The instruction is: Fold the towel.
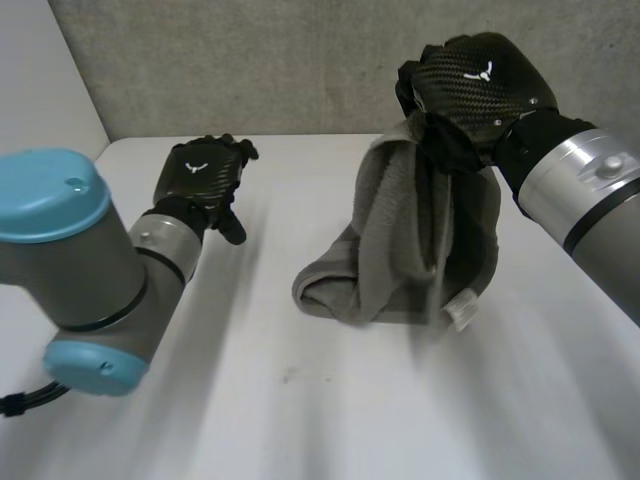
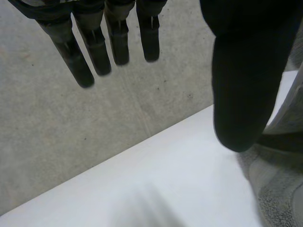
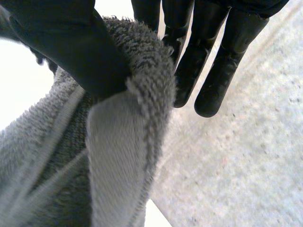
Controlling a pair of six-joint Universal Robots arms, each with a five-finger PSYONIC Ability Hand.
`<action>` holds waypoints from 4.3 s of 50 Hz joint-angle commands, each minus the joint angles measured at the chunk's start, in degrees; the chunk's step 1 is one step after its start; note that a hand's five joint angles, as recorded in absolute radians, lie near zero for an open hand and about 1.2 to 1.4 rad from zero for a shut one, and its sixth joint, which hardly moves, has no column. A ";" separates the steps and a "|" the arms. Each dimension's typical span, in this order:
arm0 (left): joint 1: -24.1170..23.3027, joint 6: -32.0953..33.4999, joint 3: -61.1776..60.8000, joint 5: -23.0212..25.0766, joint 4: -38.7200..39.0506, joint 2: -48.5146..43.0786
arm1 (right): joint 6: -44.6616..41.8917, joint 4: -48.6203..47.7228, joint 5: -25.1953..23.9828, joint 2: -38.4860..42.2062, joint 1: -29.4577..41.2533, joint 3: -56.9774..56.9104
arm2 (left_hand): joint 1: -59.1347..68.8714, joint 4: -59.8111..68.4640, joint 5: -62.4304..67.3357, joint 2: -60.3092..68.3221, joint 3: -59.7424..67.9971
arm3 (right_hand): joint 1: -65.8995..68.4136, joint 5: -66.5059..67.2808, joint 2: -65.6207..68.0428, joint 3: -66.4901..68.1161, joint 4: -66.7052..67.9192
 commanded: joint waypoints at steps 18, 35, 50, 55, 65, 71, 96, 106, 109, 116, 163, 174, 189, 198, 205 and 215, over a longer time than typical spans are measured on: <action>-0.50 -12.63 30.29 29.67 -12.10 -29.87 | -0.16 0.69 -3.34 -11.40 0.71 5.71 | -5.82 -5.51 -5.50 -5.62 -5.62 | 26.14 14.13 12.85 11.89 11.64; 2.05 -15.44 35.56 16.31 -13.50 -28.73 | -3.41 -0.19 -2.55 -9.47 -0.26 5.97 | 58.59 58.89 58.90 58.78 58.79 | 26.14 14.13 12.85 11.89 11.64; 3.72 -14.74 5.46 5.14 -7.98 -0.11 | -3.06 -0.10 -2.11 -4.98 -0.26 5.44 | 58.59 58.89 58.90 58.78 58.79 | 26.14 14.13 12.85 11.89 11.64; 2.58 -14.39 -0.20 5.84 1.85 2.04 | -3.06 0.16 -2.02 -4.81 0.36 5.01 | 42.29 42.59 42.61 42.48 42.49 | 26.14 14.13 12.85 11.89 11.64; 1.70 -15.36 12.19 19.73 7.59 -12.30 | -3.06 0.51 -2.64 -6.30 0.62 4.83 | 14.70 15.01 15.02 14.90 14.91 | 26.14 14.13 12.85 11.89 11.64; 1.43 -18.34 26.25 33.62 1.62 -24.42 | -3.06 0.51 -2.55 -6.65 0.44 5.18 | 14.87 15.18 15.19 15.07 15.07 | 26.14 14.13 12.85 11.89 11.64; -0.15 -23.88 40.49 52.16 -12.53 -39.71 | -3.06 0.43 -2.55 -6.47 -0.43 5.09 | 16.35 16.66 16.67 16.55 16.55 | 26.14 14.13 12.85 11.89 11.64; 0.02 -23.44 41.97 47.71 -12.45 -38.67 | -3.15 0.07 -1.85 -6.39 -1.05 4.30 | 58.59 58.89 58.90 58.78 58.79 | 26.14 14.13 12.85 11.89 11.64; 0.81 -23.27 43.64 37.89 -12.27 -35.78 | -3.06 0.25 -1.85 -6.39 -1.84 4.04 | 58.59 58.89 58.90 58.78 58.79 | 26.14 14.13 12.85 11.89 11.64; 5.04 -18.87 41.19 20.17 -12.80 -27.32 | 1.14 -0.10 -2.46 -6.39 -3.16 3.77 | 58.59 58.89 58.90 58.78 58.79 | 26.14 14.13 12.85 11.89 11.64; -6.04 1.61 -2.76 5.23 -7.26 -10.98 | -5.96 12.91 -0.10 17.87 -9.84 4.38 | 58.59 58.89 58.90 58.78 58.79 | 26.14 14.13 12.85 11.89 11.64; -5.86 13.09 4.41 5.06 -6.91 -11.33 | -10.70 9.32 0.96 18.48 -8.87 -1.02 | 58.59 58.89 58.90 58.78 58.79 | 26.14 14.13 12.85 11.89 11.64; 0.82 20.61 45.68 -0.48 4.43 -11.86 | -10.18 -38.07 10.19 19.19 -5.71 -15.03 | 58.59 58.89 58.90 58.78 58.79 | 26.14 14.13 12.85 11.89 11.64; 0.38 16.46 28.09 0.40 3.64 -10.01 | -10.00 -18.43 5.73 19.71 -6.41 -11.00 | 58.59 58.89 58.90 58.78 58.79 | 26.14 14.13 12.85 11.89 11.64; -1.20 16.29 7.82 3.56 3.81 -11.15 | -11.14 -6.34 -1.41 25.17 -6.50 -6.16 | 58.59 58.89 58.90 58.78 58.79 | 26.14 14.13 12.85 11.89 11.64; -6.91 16.64 0.50 3.39 3.55 -16.08 | -14.84 3.13 -1.58 29.04 -7.02 -1.06 | 58.59 58.89 58.90 58.78 58.79 | 26.14 14.13 12.85 11.89 11.64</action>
